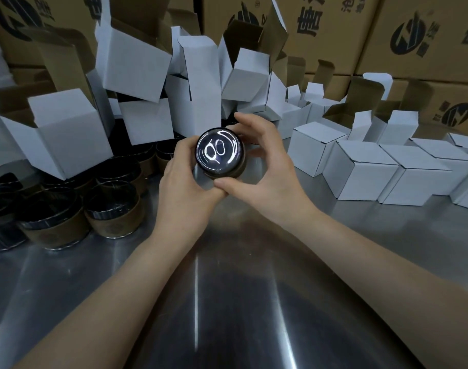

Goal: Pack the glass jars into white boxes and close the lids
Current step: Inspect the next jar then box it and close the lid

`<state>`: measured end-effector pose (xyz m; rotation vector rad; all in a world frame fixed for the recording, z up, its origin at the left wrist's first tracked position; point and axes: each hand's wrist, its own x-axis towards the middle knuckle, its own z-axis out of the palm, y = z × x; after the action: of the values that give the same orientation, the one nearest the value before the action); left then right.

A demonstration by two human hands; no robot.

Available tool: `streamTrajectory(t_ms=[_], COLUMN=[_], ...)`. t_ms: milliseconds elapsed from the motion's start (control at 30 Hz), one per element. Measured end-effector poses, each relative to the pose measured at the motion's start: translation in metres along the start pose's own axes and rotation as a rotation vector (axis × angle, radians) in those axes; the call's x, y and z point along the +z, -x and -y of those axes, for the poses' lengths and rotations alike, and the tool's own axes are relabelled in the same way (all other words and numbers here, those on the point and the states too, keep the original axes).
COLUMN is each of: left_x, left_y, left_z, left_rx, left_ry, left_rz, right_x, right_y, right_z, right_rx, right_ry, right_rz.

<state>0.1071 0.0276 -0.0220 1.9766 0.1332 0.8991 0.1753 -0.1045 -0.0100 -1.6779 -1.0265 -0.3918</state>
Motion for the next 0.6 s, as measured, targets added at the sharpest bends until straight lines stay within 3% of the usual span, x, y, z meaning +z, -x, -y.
streamTrajectory(t_ms=[400,600], left_x=[0.002,0.004], left_y=[0.002,0.003], left_z=[-0.004,-0.009], left_rx=[-0.107,-0.203], left_ry=[0.197,0.438], left_rz=[0.044,0.065], right_x=[-0.002,-0.003], right_y=[-0.002,-0.011], right_z=[-0.004,-0.002], right_rx=[0.029,0.302], right_ry=[-0.167,-0.503], right_rz=[-0.006,-0.088])
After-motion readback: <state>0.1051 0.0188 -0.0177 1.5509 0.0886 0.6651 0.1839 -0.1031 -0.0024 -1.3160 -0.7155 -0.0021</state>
